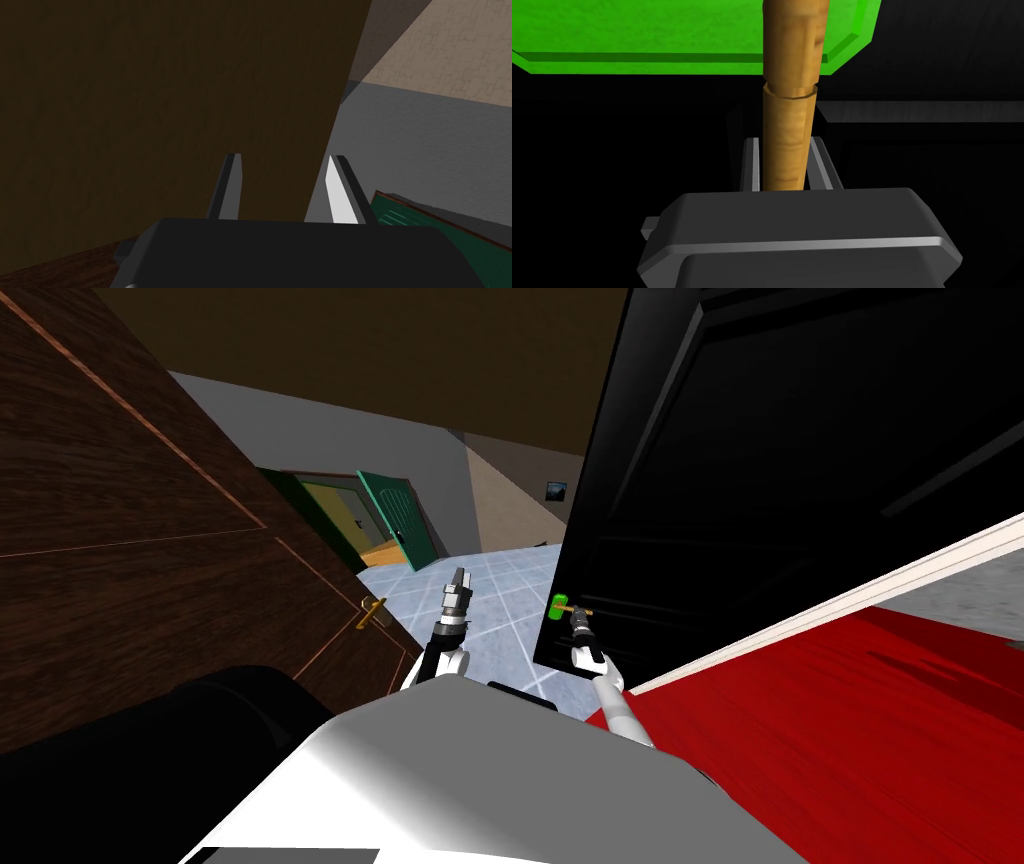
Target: Push the door open
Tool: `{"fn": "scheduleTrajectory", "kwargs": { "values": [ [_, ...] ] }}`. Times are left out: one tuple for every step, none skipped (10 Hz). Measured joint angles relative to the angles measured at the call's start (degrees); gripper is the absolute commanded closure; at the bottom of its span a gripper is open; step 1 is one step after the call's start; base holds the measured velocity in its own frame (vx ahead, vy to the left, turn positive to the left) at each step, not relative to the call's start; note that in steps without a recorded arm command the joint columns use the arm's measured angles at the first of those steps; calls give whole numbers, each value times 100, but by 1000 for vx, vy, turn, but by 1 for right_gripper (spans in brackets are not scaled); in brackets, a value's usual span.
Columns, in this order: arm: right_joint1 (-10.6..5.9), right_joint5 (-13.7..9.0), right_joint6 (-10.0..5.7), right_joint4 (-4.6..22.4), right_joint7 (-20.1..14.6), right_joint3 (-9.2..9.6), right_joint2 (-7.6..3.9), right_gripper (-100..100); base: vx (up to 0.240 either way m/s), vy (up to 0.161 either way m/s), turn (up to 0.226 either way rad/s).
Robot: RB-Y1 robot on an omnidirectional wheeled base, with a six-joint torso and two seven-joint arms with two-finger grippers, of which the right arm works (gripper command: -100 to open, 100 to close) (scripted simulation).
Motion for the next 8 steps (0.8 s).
{"fn": "scheduleTrajectory", "kwargs": {
  "values": [
    [33,9,-23,-4,8,-116,-7,100,67,100,53],
    [19,16,-31,26,24,-251,1,100,61,101,43],
    [14,23,-14,19,45,-375,8,100,29,32,-28],
    [15,19,-10,14,47,-403,-4,100,82,21,-50],
    [22,12,-7,37,52,-432,-5,100,143,60,-45],
    [54,6,14,26,64,-462,-4,100,170,70,-63],
    [55,0,37,31,89,-514,6,100,150,88,-46],
    [26,-13,7,75,97,-561,-21,100,162,109,-66]
  ]
}}
